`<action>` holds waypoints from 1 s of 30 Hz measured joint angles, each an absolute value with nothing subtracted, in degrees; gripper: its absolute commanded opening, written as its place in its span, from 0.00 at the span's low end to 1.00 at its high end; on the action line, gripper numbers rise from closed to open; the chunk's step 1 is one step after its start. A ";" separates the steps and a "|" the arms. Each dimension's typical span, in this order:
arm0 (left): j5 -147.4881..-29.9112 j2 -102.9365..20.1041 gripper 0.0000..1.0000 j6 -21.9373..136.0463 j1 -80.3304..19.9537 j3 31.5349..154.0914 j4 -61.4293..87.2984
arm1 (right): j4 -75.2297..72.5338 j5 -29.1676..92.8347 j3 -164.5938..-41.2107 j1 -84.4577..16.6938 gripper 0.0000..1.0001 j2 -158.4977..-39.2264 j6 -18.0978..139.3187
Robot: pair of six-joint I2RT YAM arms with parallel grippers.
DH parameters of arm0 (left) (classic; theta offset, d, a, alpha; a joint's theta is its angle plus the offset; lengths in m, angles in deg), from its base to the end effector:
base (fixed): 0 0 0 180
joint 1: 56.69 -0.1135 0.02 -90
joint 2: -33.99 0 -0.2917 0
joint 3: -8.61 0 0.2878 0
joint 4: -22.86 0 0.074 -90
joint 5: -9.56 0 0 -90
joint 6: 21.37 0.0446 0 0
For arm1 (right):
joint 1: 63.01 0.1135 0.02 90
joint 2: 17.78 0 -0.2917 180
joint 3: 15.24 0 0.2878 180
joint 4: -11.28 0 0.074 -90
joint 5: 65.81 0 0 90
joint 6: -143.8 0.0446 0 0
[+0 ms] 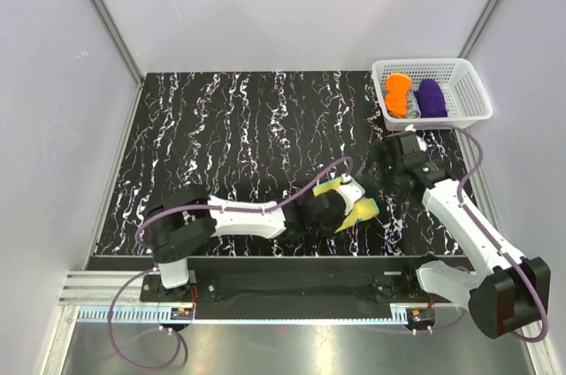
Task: Roll the towels
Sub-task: Roll the towel
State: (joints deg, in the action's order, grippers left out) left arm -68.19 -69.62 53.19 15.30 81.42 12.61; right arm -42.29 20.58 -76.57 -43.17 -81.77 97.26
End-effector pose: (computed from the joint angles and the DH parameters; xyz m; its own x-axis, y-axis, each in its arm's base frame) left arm 0.1403 -0.4008 0.1724 -0.4300 0.4810 -0.7640 0.7941 0.6042 -0.0665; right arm 0.2318 0.0807 0.2638 -0.7779 0.4491 -0.4395 0.3159 0.8841 0.3444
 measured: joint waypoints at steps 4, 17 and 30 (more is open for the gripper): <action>-77.87 -69.23 0.00 48.19 10.86 80.30 10.54 | -43.41 17.56 -77.81 -45.86 1.00 -78.14 97.72; -107.27 -73.54 0.00 28.06 -4.96 78.97 16.24 | -36.04 29.91 -58.21 -45.93 0.92 -57.16 101.37; -130.79 -85.03 0.00 4.56 -17.62 76.46 38.58 | -15.41 33.69 -48.26 -44.00 0.93 -69.79 107.73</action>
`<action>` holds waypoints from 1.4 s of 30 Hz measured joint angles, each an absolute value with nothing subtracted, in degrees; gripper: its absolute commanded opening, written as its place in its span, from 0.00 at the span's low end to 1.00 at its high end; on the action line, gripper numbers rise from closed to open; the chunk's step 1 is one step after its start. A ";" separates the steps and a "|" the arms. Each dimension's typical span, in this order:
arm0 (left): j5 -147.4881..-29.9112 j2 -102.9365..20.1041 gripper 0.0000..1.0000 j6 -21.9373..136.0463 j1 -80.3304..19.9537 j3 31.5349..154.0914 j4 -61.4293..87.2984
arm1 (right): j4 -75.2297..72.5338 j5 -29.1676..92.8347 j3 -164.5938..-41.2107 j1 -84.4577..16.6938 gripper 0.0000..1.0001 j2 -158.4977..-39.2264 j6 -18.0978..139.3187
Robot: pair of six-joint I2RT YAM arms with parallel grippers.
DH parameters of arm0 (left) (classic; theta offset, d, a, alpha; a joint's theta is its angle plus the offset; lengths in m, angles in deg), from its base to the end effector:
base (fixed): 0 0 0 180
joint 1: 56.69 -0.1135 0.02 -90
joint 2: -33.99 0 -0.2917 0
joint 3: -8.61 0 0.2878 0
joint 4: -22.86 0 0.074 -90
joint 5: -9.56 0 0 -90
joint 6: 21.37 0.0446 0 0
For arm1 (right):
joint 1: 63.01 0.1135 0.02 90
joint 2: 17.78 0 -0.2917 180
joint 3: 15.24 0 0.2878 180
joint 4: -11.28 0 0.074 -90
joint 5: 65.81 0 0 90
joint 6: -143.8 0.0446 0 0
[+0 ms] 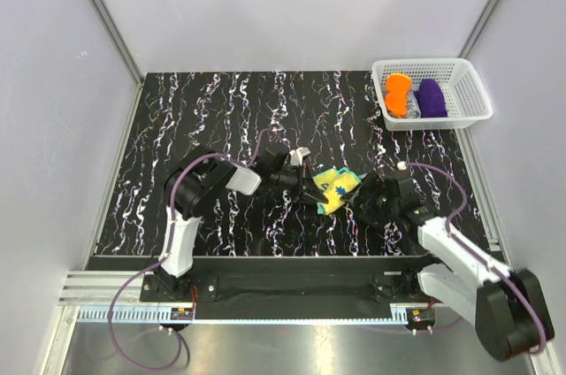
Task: Roll the towels
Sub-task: Roll the towel, then place the rolled towel into the container
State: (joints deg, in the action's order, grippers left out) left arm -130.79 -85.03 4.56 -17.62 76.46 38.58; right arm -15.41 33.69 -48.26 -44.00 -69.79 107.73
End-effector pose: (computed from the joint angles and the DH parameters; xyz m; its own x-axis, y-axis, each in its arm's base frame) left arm 0.3086 -0.2948 0.0850 -0.9965 0.0698 0.0454 -0.0162 0.3725 -0.9279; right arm 0.1820 0.0705 0.1653 -0.7461 0.5862 -0.3159 0.2934 0.7153 0.6343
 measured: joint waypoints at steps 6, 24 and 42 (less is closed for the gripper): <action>-133.39 -86.39 0.00 -1.10 -17.68 76.08 44.39 | -3.50 32.22 -50.36 -41.93 0.89 -84.41 108.12; -129.34 -81.80 0.64 11.42 -17.77 76.76 28.31 | 5.58 29.43 -54.40 -37.38 0.28 -95.06 107.60; -85.94 -52.66 0.71 37.19 -8.26 68.89 -1.09 | -25.96 22.37 -86.69 -37.23 0.18 -98.58 89.89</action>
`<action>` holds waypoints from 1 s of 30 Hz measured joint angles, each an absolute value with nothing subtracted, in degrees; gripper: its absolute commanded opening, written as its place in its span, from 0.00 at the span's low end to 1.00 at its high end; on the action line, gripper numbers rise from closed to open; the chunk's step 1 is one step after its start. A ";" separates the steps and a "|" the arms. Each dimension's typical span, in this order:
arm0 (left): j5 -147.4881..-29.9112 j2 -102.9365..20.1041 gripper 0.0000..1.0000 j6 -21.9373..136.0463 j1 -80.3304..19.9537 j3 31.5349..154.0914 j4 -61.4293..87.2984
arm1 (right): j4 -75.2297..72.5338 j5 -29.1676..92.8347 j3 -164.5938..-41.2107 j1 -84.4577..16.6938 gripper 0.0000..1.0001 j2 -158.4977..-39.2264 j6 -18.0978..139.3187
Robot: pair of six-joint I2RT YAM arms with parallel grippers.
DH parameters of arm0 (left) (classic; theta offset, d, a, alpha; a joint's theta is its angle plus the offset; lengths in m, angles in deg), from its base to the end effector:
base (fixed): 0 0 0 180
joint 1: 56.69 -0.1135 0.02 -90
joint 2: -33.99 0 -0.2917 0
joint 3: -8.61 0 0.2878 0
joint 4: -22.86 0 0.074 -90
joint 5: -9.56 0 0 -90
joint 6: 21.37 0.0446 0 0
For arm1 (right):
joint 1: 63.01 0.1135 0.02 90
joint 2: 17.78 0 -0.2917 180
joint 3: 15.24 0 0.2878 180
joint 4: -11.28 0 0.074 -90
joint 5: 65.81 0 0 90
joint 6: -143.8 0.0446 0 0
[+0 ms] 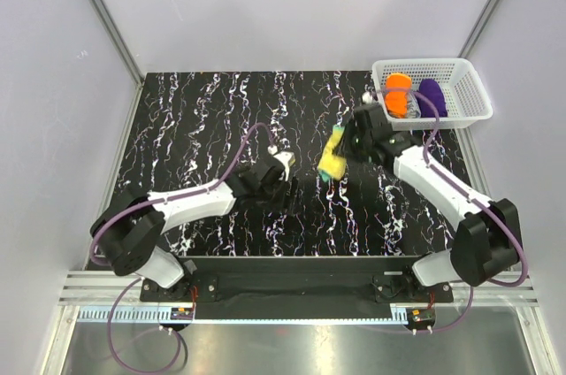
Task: Roll the towels
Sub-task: Place the rolled towel into the container
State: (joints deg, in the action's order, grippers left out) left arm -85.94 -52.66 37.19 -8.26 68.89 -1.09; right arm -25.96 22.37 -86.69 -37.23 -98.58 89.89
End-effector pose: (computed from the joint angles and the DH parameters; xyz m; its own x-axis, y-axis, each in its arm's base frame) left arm 0.2200 -0.2545 0.1858 -0.8453 0.1706 -0.5063 0.4036 0.8248 -0.3960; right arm 0.3057 0.1461 0.2685 -0.7731 0.2804 -0.5689 0.0499 0.9211 0.3862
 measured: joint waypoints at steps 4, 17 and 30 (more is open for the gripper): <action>-84.80 -49.38 0.71 37.43 -8.20 64.06 -0.44 | -30.60 24.58 -98.86 -39.98 0.12 -100.11 82.33; -88.38 -44.49 0.70 36.36 -7.89 54.07 16.42 | -38.95 32.88 -134.33 -62.82 0.11 -119.34 68.06; -94.00 -49.97 0.70 31.34 -7.08 46.73 32.98 | -53.68 39.68 -165.76 -78.91 0.11 -157.83 64.87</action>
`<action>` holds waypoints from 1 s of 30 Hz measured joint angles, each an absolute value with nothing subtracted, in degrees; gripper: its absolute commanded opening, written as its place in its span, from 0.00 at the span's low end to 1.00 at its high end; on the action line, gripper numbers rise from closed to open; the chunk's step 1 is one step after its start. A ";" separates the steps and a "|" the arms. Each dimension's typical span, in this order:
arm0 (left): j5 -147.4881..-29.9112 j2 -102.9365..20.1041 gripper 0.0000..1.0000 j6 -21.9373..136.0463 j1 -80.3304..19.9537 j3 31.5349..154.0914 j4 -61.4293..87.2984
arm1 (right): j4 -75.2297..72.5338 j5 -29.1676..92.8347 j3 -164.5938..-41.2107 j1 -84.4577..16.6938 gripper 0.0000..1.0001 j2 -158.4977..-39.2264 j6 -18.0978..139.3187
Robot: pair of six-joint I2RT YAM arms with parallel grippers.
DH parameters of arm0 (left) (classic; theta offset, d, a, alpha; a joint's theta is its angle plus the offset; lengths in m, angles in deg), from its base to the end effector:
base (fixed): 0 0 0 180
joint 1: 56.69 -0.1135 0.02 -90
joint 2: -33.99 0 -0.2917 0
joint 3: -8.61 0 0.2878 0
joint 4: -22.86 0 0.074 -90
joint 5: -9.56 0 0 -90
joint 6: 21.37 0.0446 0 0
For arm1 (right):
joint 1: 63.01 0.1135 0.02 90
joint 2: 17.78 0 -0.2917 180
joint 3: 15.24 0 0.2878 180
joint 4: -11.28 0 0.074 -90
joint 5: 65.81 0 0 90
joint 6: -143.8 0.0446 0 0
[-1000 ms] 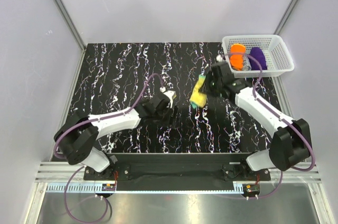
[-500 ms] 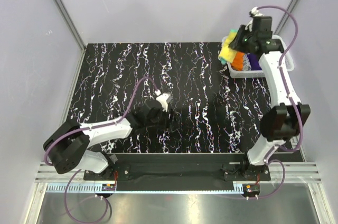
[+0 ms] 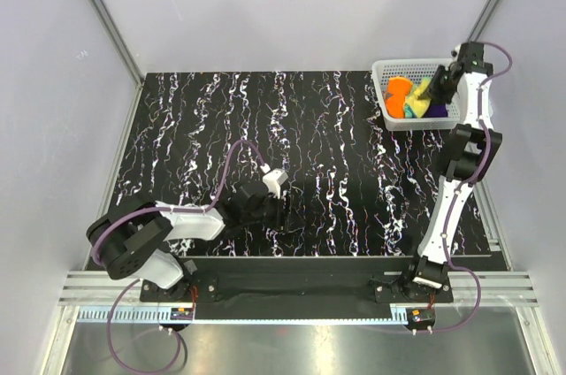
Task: Roll the towels
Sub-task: Place the rolled towel into the container
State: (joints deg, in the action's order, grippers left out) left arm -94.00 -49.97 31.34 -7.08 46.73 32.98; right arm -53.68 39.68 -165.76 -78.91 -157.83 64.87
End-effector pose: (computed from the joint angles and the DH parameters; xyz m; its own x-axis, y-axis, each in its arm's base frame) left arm 0.1768 -0.2239 0.1286 -0.8243 0.0600 -0.5630 0.4580 0.6552 -0.6008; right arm 0.5751 -0.1514 0.2579 -0.7463 0.4050 -0.5283 0.2630 0.9085 0.3249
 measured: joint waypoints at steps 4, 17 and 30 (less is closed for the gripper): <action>-95.77 -52.38 0.70 30.59 -7.08 46.75 37.16 | -58.18 37.95 -169.61 -81.03 0.11 -162.88 65.02; -96.75 -52.79 0.70 29.65 -7.08 46.77 37.86 | -59.41 32.36 -170.11 -79.63 0.82 -162.44 67.97; -92.23 -43.29 0.72 31.79 -7.08 51.32 22.47 | -60.19 28.31 -161.46 -78.21 0.89 -145.83 70.68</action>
